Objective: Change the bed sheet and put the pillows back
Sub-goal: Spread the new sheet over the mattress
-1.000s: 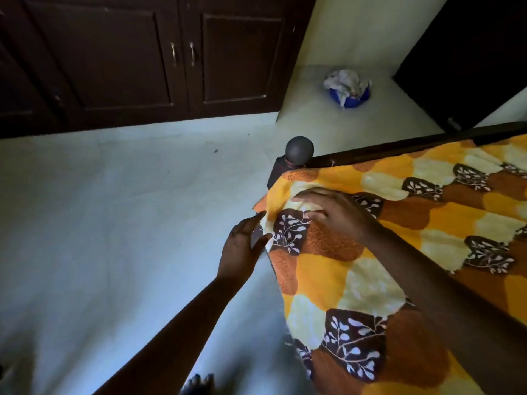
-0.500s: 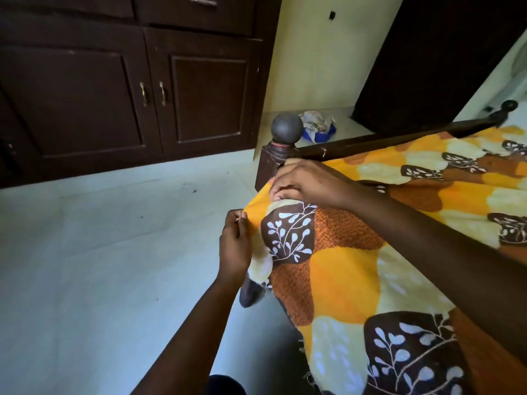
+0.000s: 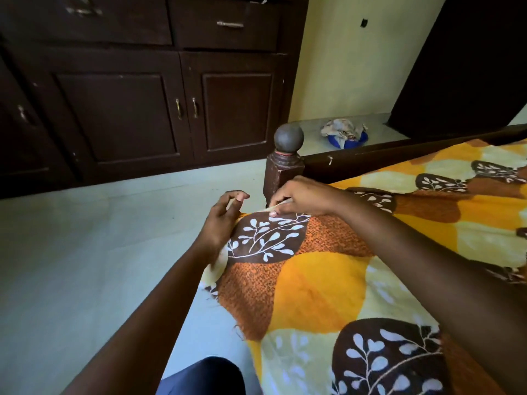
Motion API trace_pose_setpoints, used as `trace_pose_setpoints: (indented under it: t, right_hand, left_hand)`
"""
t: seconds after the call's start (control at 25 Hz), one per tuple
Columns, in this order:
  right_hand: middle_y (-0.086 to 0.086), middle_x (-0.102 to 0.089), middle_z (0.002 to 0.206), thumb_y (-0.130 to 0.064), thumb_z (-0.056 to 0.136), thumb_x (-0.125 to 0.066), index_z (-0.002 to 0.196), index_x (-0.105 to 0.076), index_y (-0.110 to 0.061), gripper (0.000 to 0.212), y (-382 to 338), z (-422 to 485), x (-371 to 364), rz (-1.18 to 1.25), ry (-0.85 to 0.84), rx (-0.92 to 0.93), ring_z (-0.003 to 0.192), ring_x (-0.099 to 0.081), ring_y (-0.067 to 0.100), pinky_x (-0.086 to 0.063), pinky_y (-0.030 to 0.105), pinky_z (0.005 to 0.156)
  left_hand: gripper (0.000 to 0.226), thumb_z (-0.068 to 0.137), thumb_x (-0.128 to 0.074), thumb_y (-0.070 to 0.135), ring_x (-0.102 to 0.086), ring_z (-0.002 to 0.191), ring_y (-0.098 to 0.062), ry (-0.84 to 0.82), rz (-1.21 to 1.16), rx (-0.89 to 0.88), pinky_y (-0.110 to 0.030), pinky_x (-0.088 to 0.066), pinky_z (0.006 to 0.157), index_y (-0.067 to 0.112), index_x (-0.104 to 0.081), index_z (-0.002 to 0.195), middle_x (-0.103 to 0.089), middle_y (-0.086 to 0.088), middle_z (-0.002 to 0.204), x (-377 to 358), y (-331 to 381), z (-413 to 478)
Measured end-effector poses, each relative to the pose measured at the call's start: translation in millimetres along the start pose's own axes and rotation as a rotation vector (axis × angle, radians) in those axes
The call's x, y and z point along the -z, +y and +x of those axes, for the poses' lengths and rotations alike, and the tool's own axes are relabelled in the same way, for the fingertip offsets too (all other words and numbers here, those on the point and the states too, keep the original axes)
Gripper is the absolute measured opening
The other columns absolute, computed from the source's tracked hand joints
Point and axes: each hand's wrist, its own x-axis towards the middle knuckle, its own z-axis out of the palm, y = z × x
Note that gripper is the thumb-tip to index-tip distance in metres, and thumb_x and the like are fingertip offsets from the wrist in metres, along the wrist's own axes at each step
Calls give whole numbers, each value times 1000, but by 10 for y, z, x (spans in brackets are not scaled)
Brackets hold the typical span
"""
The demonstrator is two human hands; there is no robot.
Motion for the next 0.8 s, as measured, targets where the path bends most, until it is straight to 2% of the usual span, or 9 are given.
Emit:
trace_pose_setpoints:
  t: [0.12, 0.2, 0.28, 0.36, 0.4, 0.48, 0.56, 0.64, 0.8]
  right_hand:
    - [-2, -71, 91, -24, 90, -59, 91, -72, -14, 17, -5, 62, 62, 53, 23, 2, 82, -62, 8, -43, 25, 70]
    - [-9, -66, 79, -22, 92, -57, 81, -68, -20, 16, -15, 117, 65, 60, -40, 2, 74, -56, 5, -40, 23, 67]
    - [-11, -62, 79, -20, 92, -57, 93, -66, -15, 10, -26, 163, 56, 96, -72, -18, 73, -55, 5, -41, 15, 65]
    - [-10, -59, 76, -20, 91, -59, 104, -62, -11, 17, -39, 153, 79, 77, -43, -25, 67, -52, 3, -37, 8, 56]
    - [-6, -63, 78, -20, 90, -59, 103, -61, -10, 17, -49, 134, 89, 48, -24, -11, 69, -54, 6, -39, 11, 58]
    - [3, -70, 94, -20, 91, -57, 102, -66, -10, 17, -35, 84, 122, -11, 8, 24, 84, -62, 13, -45, 24, 74]
    - [3, -70, 107, -21, 92, -55, 105, -70, -11, 22, -30, -2, 164, -50, -14, 33, 96, -63, 14, -46, 29, 85]
    - [1, -68, 115, -27, 91, -58, 112, -69, -13, 27, -40, -95, 164, -45, -72, 11, 104, -62, 12, -46, 28, 90]
    - [5, -69, 113, -23, 91, -58, 110, -69, -8, 27, -30, -83, 7, -42, -47, -52, 102, -62, 15, -38, 19, 74]
  left_hand:
    - [39, 95, -37, 47, -67, 85, -17, -34, 58, 69, -28, -54, 74, 18, -64, 98, -69, -7, 99, -52, -6, -133]
    - [36, 94, -38, 49, -65, 90, -15, -53, 136, 68, -30, -51, 83, 24, -63, 94, -68, -1, 97, -125, -15, -175]
    - [30, 96, -39, 45, -63, 84, -7, -77, 105, 46, -20, -50, 75, 24, -61, 98, -66, 6, 92, -263, -5, -191]
    - [31, 96, -42, 39, -59, 68, -4, -36, 49, 39, -13, -45, 60, 14, -59, 88, -64, 5, 77, -383, 15, -176]
    - [33, 97, -43, 36, -57, 62, -7, -9, 26, 45, -14, -43, 54, 11, -58, 81, -62, 3, 69, -408, 25, -156]
    - [33, 97, -45, 30, -54, 52, -9, 32, -18, 74, -14, -40, 46, 12, -54, 71, -61, 5, 57, -365, 28, -95]
    - [32, 97, -46, 29, -57, 49, -8, 2, -21, 70, -16, -41, 47, 13, -55, 70, -63, 4, 57, -284, 29, -92]
    - [32, 97, -45, 29, -62, 54, -9, -68, -12, 56, -17, -46, 51, 12, -60, 74, -68, 1, 62, -238, 53, -91]
    - [34, 96, -45, 34, -67, 61, -15, -194, 51, 126, -25, -48, 60, 12, -65, 80, -72, -3, 69, -169, 75, 60]
